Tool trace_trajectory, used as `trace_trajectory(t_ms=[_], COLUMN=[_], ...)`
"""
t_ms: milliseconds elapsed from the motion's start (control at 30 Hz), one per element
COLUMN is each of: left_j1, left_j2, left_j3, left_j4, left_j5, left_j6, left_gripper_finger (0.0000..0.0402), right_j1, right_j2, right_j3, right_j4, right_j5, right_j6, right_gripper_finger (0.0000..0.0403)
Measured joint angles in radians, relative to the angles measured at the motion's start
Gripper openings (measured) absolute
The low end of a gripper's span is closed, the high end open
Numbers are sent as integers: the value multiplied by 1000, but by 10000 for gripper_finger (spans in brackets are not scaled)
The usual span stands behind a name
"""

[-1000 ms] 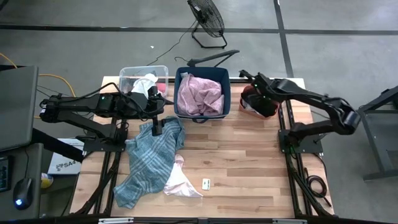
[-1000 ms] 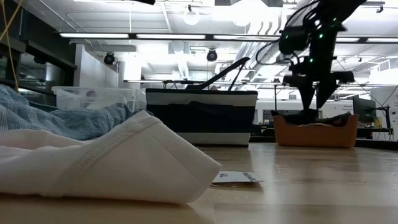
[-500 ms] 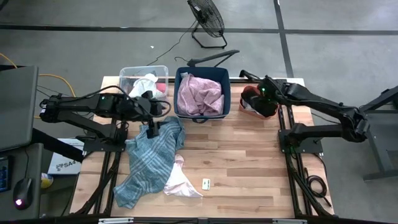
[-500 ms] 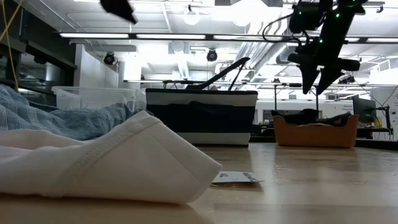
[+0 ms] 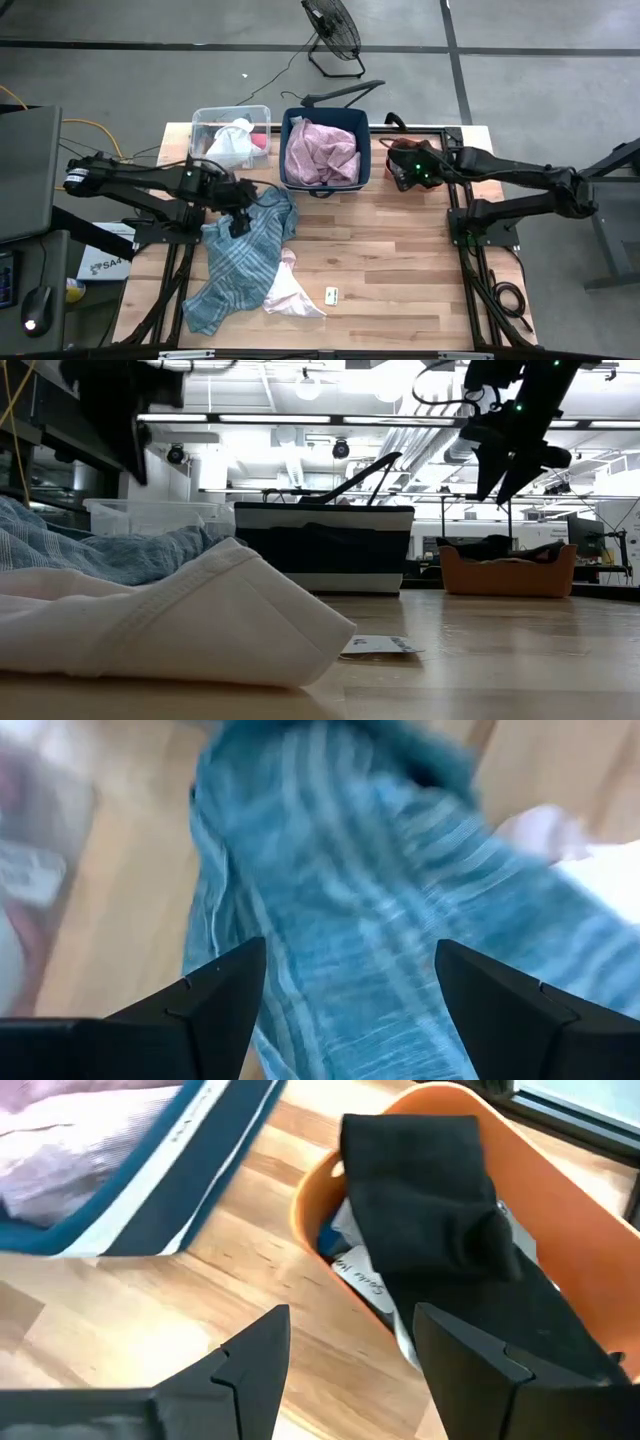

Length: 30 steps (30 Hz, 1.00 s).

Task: Pick & Place Cloths
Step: Put the blue shirt into the blue bin

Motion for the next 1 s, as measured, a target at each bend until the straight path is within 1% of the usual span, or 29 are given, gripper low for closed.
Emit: trace_trajectory(t_ms=[67,167,300,467,800,1000], left_j1=[0,0,0,0,0,0], left_j2=[0,0,0,1,1,1], left_j3=[-45,-100,-150,-210,-366,-422], left_j4=[21,96,195,280,440,510], left_j5=[0,0,0,0,30,30], left_j6=[-24,-34,-36,-36,-71,-64], left_gripper_finger=[285,285,285,285,285,284], right_j1=[25,54,81,108,150,151], right_j2=[0,0,0,0,0,0], right_j3=[0,0,0,0,1,1], right_j4=[0,0,3,7,23,23], right_j5=[18,29,29,34,86,90], right_j6=[10,24,29,53,53,53], right_gripper_finger=[205,205,205,205,205,205])
